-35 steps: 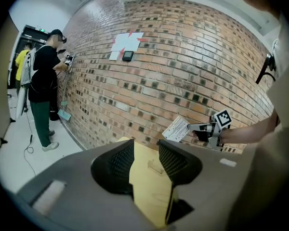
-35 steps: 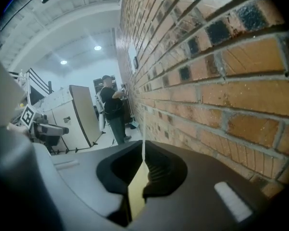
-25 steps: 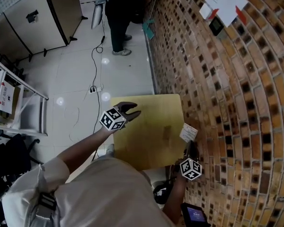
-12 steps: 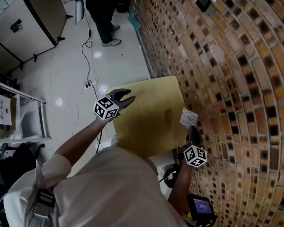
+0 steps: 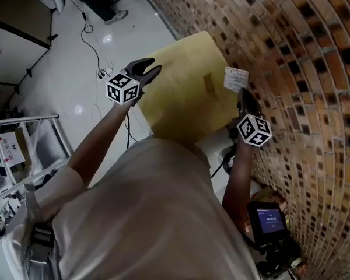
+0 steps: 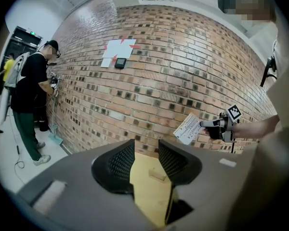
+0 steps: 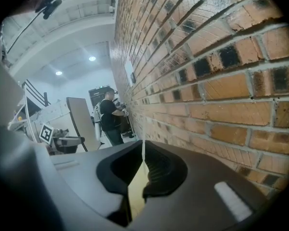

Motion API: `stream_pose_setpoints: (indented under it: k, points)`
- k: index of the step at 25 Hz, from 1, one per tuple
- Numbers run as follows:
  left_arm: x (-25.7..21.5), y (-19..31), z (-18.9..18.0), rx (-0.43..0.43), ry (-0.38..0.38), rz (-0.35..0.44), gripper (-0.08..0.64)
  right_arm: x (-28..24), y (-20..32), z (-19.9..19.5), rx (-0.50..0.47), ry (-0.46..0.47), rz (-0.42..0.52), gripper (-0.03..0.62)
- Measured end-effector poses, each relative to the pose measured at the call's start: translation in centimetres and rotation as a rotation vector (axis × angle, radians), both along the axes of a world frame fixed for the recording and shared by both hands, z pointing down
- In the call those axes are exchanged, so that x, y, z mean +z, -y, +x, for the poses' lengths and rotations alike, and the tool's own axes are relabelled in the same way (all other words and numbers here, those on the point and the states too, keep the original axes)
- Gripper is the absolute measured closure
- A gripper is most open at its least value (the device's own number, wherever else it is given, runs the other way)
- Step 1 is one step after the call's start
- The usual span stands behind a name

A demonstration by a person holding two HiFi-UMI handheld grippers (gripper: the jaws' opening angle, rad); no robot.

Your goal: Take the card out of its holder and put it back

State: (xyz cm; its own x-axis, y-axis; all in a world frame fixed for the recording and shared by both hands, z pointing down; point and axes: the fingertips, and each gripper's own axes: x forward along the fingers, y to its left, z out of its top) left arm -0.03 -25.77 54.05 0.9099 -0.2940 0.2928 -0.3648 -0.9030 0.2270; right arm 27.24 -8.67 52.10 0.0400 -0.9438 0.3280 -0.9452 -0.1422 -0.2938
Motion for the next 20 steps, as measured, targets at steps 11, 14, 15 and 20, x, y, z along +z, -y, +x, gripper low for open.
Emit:
stream_pose_setpoints:
  k: [11,14,15,20]
  points:
    - [-0.6,0.0,2.3,0.023,0.011,0.018,0.387,-0.9,0.1,-0.2,-0.003,-0.008,0.017,0.578]
    - [-0.8,0.4,2.3,0.017,0.011,0.020,0.387,-0.8,0.0,-0.1,-0.003,-0.011,0.014,0.578]
    - [-0.7,0.4,2.3,0.014,0.013,0.018,0.387,-0.8,-0.1,0.0,-0.002,-0.013,0.012,0.578]
    - [0.6,0.0,2.2,-0.004,0.037,-0.012,0.416,0.7,-0.6,0.5,-0.001,-0.019,-0.019,0.578]
